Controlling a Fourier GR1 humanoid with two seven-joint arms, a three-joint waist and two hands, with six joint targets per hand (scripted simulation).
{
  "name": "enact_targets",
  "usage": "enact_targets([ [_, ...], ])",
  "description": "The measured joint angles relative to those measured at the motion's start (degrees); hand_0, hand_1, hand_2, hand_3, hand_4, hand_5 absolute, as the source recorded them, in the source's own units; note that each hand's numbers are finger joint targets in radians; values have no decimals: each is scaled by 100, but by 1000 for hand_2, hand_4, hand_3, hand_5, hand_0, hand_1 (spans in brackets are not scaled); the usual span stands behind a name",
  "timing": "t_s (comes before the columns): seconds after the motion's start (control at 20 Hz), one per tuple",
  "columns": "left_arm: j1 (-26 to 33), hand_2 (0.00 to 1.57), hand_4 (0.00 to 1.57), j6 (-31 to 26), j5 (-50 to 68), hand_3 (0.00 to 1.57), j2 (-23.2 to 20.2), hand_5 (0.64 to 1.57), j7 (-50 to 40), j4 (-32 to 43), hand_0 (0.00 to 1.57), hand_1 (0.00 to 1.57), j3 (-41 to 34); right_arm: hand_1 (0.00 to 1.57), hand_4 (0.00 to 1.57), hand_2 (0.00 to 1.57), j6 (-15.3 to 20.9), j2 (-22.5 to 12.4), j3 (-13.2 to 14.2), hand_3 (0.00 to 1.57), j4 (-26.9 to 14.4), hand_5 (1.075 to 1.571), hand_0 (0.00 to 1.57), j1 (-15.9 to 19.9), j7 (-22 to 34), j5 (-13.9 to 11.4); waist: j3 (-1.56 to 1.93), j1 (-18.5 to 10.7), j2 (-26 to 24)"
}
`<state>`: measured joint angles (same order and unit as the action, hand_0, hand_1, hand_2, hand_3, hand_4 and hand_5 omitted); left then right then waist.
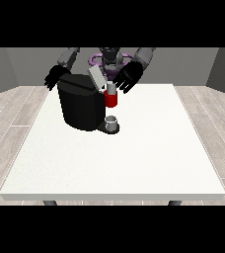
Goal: Insert the coffee pod into the coffee machine and close the lid
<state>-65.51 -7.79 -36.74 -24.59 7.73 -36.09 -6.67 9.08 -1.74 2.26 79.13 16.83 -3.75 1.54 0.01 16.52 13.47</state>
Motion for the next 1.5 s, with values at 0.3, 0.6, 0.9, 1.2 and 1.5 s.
enact_targets([
  [0.3, -63, 1250, 491, -30, -40, 1184, -74, 1571, 26, 66, 1185, 1185, -34, 0, 435, 0, -46, -35, 47, 0, 42, 1571, 0, 6, -35, 60, 0, 32, 105],
  [0.6, -144, 1265, 485, -21, -97, 1171, -34, 1571, -33, 97, 1221, 1221, -27, 0, 437, 0, -10, -22, 77, 0, 13, 1571, 0, 116, -65, 71, 3, 17, 185],
  [0.9, -122, 1195, 457, -30, -110, 1058, 13, 1571, -51, 143, 1161, 1161, -47, 0, 397, 0, -87, -145, 156, 0, -12, 1571, 0, 113, 17, 122, 2, 26, 172],
  [1.2, -187, 1132, 403, -73, -190, 956, 22, 1571, -70, 151, 1085, 1085, -1, 0, 438, 0, 9, -70, 103, 0, -47, 1571, 0, 124, -57, 42, 3, -9, 190],
  [1.5, -159, 1125, 364, -144, -267, 967, -42, 1571, 41, 150, 1073, 1073, 45, 0, 415, 0, 51, -42, 101, 0, -40, 1571, 0, 131, -9, 50, 3, -81, 107],
])
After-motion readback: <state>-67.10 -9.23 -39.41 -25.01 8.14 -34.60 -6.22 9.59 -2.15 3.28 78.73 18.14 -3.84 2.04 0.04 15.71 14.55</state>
